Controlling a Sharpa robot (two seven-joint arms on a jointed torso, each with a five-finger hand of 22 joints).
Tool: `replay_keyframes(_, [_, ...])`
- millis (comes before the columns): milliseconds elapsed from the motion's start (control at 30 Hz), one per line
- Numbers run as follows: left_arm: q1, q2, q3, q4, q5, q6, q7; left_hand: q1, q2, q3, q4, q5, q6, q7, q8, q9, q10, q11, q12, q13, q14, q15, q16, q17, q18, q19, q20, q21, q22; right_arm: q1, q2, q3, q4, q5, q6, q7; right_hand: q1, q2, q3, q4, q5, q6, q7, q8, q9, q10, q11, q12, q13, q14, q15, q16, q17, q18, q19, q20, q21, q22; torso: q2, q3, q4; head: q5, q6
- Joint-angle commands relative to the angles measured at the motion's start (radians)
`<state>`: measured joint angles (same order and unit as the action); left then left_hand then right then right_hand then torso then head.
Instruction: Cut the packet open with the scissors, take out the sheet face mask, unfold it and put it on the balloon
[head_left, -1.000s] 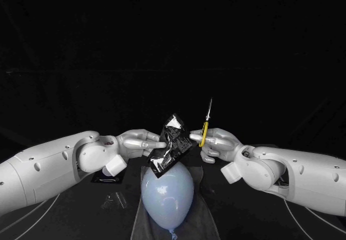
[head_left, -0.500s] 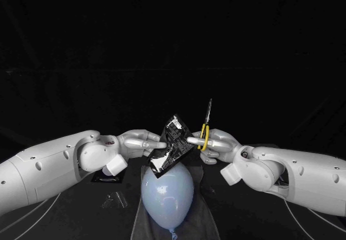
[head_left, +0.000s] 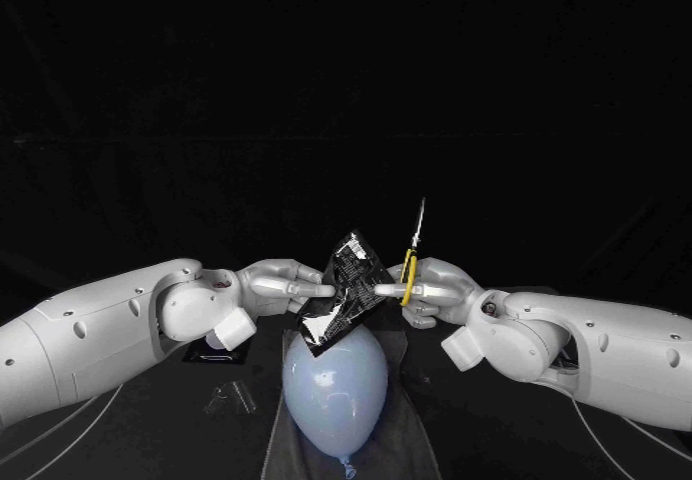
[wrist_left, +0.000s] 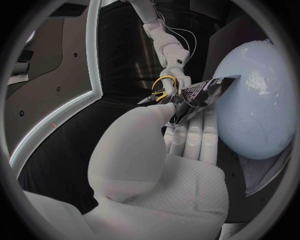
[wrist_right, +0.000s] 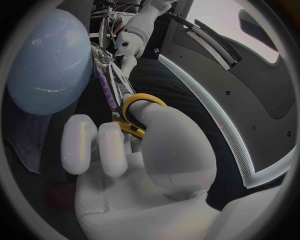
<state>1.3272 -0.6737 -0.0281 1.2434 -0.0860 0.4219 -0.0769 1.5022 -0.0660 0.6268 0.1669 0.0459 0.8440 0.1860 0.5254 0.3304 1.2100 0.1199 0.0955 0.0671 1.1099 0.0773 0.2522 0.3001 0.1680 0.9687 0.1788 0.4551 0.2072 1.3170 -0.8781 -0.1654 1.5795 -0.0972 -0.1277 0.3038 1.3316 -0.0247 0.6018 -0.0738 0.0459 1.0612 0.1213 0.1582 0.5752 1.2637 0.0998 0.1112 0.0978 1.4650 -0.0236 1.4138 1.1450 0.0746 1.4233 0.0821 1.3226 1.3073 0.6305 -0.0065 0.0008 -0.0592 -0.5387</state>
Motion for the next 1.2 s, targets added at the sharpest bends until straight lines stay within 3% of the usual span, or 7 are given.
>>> replay_keyframes(33, [0.002, 0.003, 0.001, 0.004, 0.004, 0.005, 0.004, -0.014, -0.004, -0.001, 0.004, 0.003, -0.010, 0.003, 0.005, 0.132, -0.002, 0.008, -0.009, 0.000, -0.002, 0.009, -0.006, 0.001, 0.012, -0.001, 0.002, -0.010, -0.004, 0.000, -0.001, 0.001, 0.008, -0.025, -0.054, 0.006, -0.018, 0.000, 0.034, -0.025, 0.003, 0.006, -0.003, 0.006, 0.007, 0.146, -0.061, 0.001, 0.003, 0.027, -0.010, -0.004, -0.004, -0.013, 0.004, -0.008, 0.007, 0.105, 0.000, 0.0001, -0.0004, 0.000, -0.001])
replay_keyframes(400, [0.002, -0.001, 0.001, 0.010, 0.021, -0.026, 0.043, -0.159, -0.095, -0.125, 0.110, 0.002, -0.108, 0.048, -0.059, 0.114, -0.130, 0.054, -0.033, -0.003, -0.043, 0.045, -0.036, 0.009, 0.012, -0.028, 0.040, -0.082, -0.054, 0.000, -0.011, 0.002, 0.028, -0.008, -0.114, 0.018, -0.031, -0.002, 0.049, -0.033, 0.003, 0.007, -0.005, 0.012, 0.013, 0.155, -0.063, 0.001, 0.009, 0.026, -0.012, -0.007, -0.011, -0.012, 0.004, -0.010, 0.007, 0.106, 0.000, 0.0006, 0.0000, 0.000, 0.000])
replay_keyframes(500, [0.002, -0.003, 0.001, 0.013, 0.025, -0.039, 0.064, -0.310, -0.140, -0.306, 0.122, 0.004, -0.205, 0.081, -0.123, 0.080, -0.255, 0.092, -0.031, -0.003, -0.175, 0.091, -0.099, -0.011, -0.001, -0.130, 0.089, -0.184, -0.112, 0.000, -0.015, 0.004, 0.035, 0.006, -0.146, 0.027, -0.034, -0.002, 0.053, -0.035, 0.003, 0.008, -0.006, 0.013, 0.014, 0.158, -0.064, 0.000, 0.011, 0.026, -0.013, -0.008, -0.014, -0.013, 0.006, -0.011, 0.011, 0.109, 0.000, 0.0009, -0.0001, -0.002, 0.001])
replay_keyframes(533, [0.002, -0.003, 0.001, 0.014, 0.026, -0.042, 0.068, -0.327, -0.125, -0.368, 0.116, 0.012, -0.222, 0.086, -0.132, 0.074, -0.267, 0.097, -0.030, -0.002, -0.194, 0.096, -0.108, -0.015, -0.004, -0.155, 0.098, -0.204, -0.123, 0.000, -0.015, 0.005, 0.036, 0.010, -0.154, 0.029, -0.034, -0.002, 0.054, -0.036, 0.003, 0.008, -0.006, 0.013, 0.015, 0.158, -0.064, 0.000, 0.011, 0.026, -0.013, -0.008, -0.014, -0.013, 0.005, -0.011, 0.010, 0.108, 0.000, 0.0007, -0.0003, -0.004, 0.003])
replay_keyframes(567, [0.002, -0.004, 0.001, 0.015, 0.027, -0.046, 0.074, -0.266, -0.057, -0.681, 0.123, 0.008, -0.231, 0.092, -0.134, 0.061, -0.286, 0.104, -0.013, 0.001, -0.217, 0.103, -0.114, -0.020, 0.004, -0.191, 0.110, -0.245, -0.143, 0.000, -0.016, 0.007, 0.037, 0.014, -0.164, 0.032, -0.035, -0.002, 0.055, -0.037, 0.003, 0.008, -0.006, 0.014, 0.015, 0.159, -0.064, 0.000, 0.011, 0.025, -0.013, -0.009, -0.016, -0.013, 0.005, -0.011, 0.009, 0.108, 0.000, 0.0007, -0.0003, -0.006, 0.006])
replay_keyframes(833, [0.001, 0.005, -0.002, 0.015, 0.048, -0.103, 0.160, -0.336, -0.192, -0.802, 0.137, 0.012, -0.266, 0.101, -0.147, 0.041, -0.322, 0.117, -0.013, -0.001, -0.320, 0.130, -0.164, -0.046, -0.050, -0.289, 0.113, -0.313, -0.144, -0.002, -0.015, 0.022, 0.020, 0.042, -0.232, 0.050, -0.040, -0.004, 0.063, -0.043, 0.003, 0.009, -0.007, 0.017, 0.019, 0.164, -0.066, 0.000, 0.016, 0.025, -0.014, -0.010, -0.020, -0.013, 0.005, -0.012, 0.010, 0.108, -0.001, 0.0012, -0.0001, -0.004, 0.016])
replay_keyframes(1200, [-0.025, 0.030, -0.005, -0.011, 0.162, -0.168, 0.275, -0.366, -0.219, -0.825, 0.138, 0.015, -0.285, 0.097, -0.150, 0.034, -0.339, 0.117, -0.017, -0.002, -0.324, 0.131, -0.164, -0.048, -0.052, -0.275, 0.112, -0.314, -0.140, -0.003, -0.003, 0.049, -0.009, 0.076, -0.265, 0.066, -0.041, -0.003, 0.067, -0.045, 0.003, 0.009, -0.008, 0.018, 0.021, 0.164, -0.066, 0.000, 0.017, 0.024, -0.015, -0.012, -0.022, -0.013, 0.004, -0.013, 0.008, 0.108, 0.000, -0.0002, -0.0007, -0.001, 0.036])
